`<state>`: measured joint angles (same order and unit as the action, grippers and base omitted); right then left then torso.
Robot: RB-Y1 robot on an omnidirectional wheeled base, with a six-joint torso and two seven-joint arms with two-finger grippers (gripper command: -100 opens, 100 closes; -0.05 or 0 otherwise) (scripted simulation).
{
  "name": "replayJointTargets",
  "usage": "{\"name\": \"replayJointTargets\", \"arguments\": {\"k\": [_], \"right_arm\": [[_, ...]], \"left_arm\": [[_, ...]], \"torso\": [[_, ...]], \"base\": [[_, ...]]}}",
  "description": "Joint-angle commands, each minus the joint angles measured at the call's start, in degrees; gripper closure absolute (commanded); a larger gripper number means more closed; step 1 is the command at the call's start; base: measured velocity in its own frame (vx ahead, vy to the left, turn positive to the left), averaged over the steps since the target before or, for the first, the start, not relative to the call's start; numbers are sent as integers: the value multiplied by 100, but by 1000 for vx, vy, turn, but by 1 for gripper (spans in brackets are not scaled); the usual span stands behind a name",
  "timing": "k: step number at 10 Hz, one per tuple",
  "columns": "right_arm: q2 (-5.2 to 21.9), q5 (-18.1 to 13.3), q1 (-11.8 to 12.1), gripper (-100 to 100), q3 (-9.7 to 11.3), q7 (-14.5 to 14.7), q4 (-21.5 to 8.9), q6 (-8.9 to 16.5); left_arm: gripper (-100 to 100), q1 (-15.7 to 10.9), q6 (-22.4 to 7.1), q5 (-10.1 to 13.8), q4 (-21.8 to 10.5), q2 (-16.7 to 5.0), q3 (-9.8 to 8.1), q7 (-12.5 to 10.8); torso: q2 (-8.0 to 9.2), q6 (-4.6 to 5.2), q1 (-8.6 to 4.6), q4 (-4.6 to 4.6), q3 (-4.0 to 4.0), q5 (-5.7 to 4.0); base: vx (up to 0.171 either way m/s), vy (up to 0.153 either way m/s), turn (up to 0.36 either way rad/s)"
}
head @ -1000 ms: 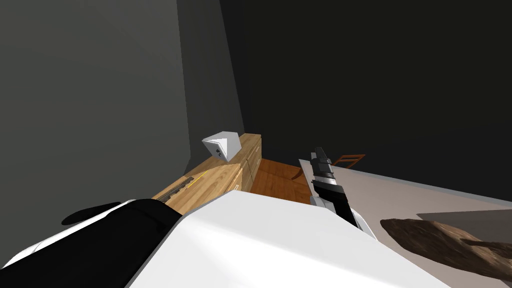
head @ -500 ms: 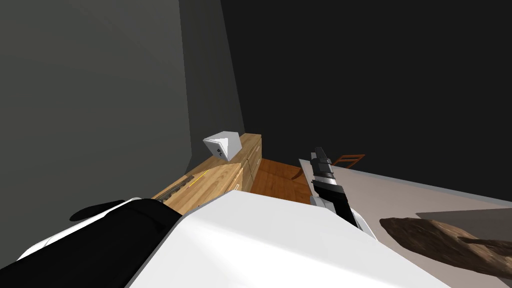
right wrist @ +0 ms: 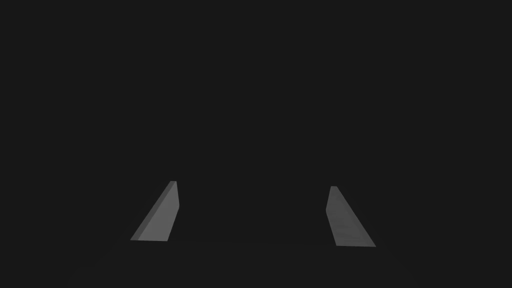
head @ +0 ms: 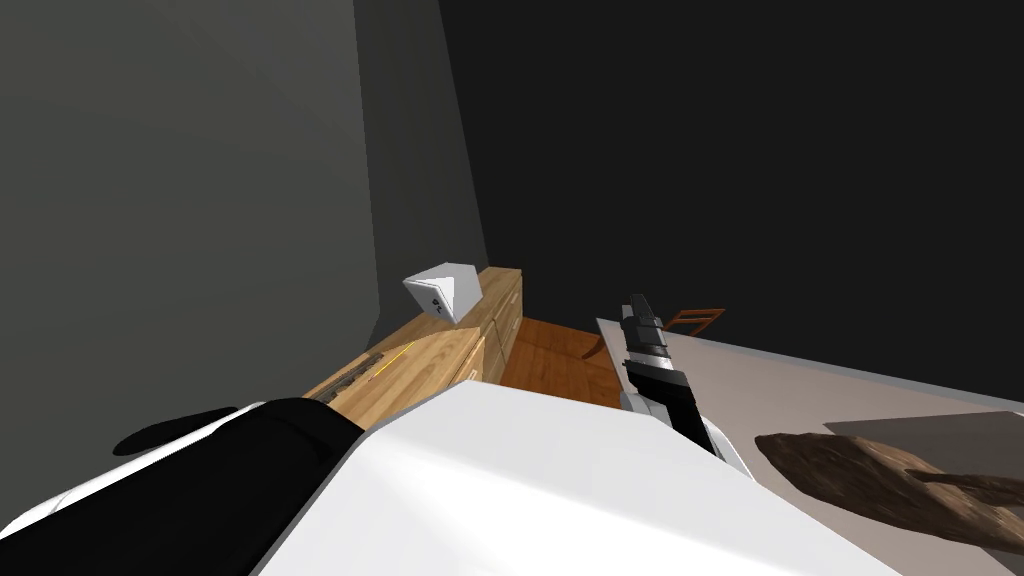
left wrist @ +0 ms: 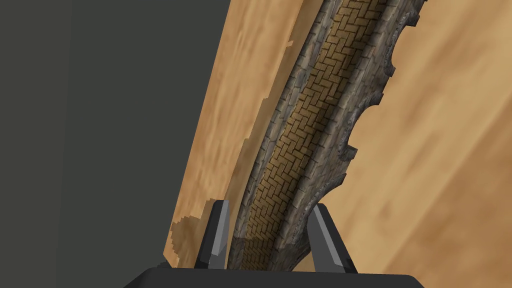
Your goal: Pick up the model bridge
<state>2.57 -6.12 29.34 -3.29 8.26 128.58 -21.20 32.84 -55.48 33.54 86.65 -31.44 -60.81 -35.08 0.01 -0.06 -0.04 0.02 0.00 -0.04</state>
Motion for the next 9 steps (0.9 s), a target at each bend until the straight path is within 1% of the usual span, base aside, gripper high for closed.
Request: {"name": "replayJointTargets", "arguments": {"k": [1, 7, 8, 9], "right_arm": [[0, 0, 0, 0, 0, 0, 0, 0], [0, 0, 0, 0, 0, 0, 0, 0], [0, 0, 0, 0, 0, 0, 0, 0], [0, 0, 0, 0, 0, 0, 0, 0]], "left_arm": [[100, 275, 149, 221, -23, -62, 73, -89], [100, 1274, 623, 997, -57, -295, 332, -408], [100, 1167, 567, 929, -79, -283, 302, -354], [0, 1182, 588, 944, -87, -286, 310, -362]], "torso": [[0, 0, 0, 0, 0, 0], [-3, 4, -11, -3, -3, -9], [-2, 3, -10, -3, -3, -10], [2, 5, -8, -1, 0, -10]], "base": [[45, -28, -36], [37, -23, -39], [12, -7, -1], [0, 0, 0]]}}
